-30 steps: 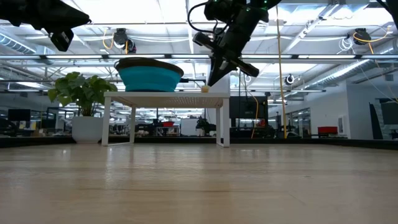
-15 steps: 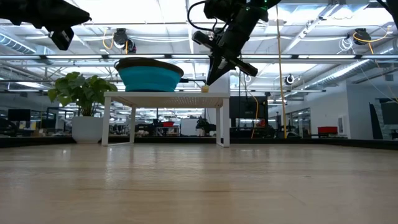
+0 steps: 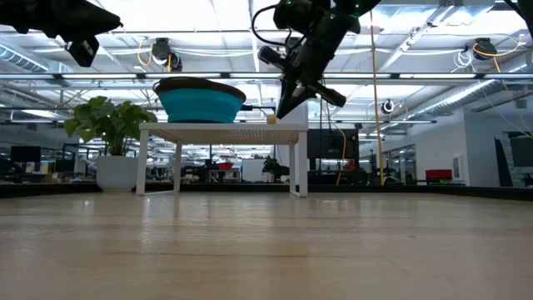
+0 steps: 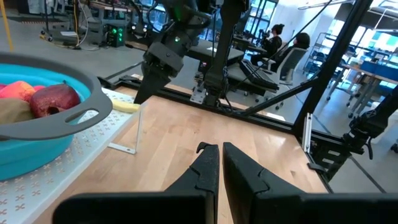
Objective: Pick & Place Fruit
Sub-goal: Put the yellow table knife on the shelf, then return to Home Position
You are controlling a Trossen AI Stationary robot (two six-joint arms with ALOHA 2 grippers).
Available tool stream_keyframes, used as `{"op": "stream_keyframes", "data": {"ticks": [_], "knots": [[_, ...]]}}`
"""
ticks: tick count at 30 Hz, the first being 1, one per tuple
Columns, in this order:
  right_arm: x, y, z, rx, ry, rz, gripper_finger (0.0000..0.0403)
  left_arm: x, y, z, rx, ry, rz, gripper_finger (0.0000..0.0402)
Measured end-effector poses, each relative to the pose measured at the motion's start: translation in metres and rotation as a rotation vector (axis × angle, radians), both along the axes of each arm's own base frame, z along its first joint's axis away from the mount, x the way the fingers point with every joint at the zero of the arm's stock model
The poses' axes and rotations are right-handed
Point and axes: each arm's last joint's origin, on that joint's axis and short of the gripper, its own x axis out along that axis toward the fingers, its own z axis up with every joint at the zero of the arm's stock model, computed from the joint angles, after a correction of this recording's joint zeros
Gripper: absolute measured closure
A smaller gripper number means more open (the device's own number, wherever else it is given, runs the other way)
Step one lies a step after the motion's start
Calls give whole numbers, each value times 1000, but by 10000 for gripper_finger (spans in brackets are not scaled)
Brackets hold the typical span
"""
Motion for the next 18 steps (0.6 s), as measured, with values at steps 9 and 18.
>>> {"op": "stream_keyframes", "data": {"ticks": [9,18], "knots": [[-1,0,-1,-4,20,10,403,0,0,0,0,0,0,382],[-25,4,23,-156,100,147,403,0,0,0,38,4,-3,382]]}}
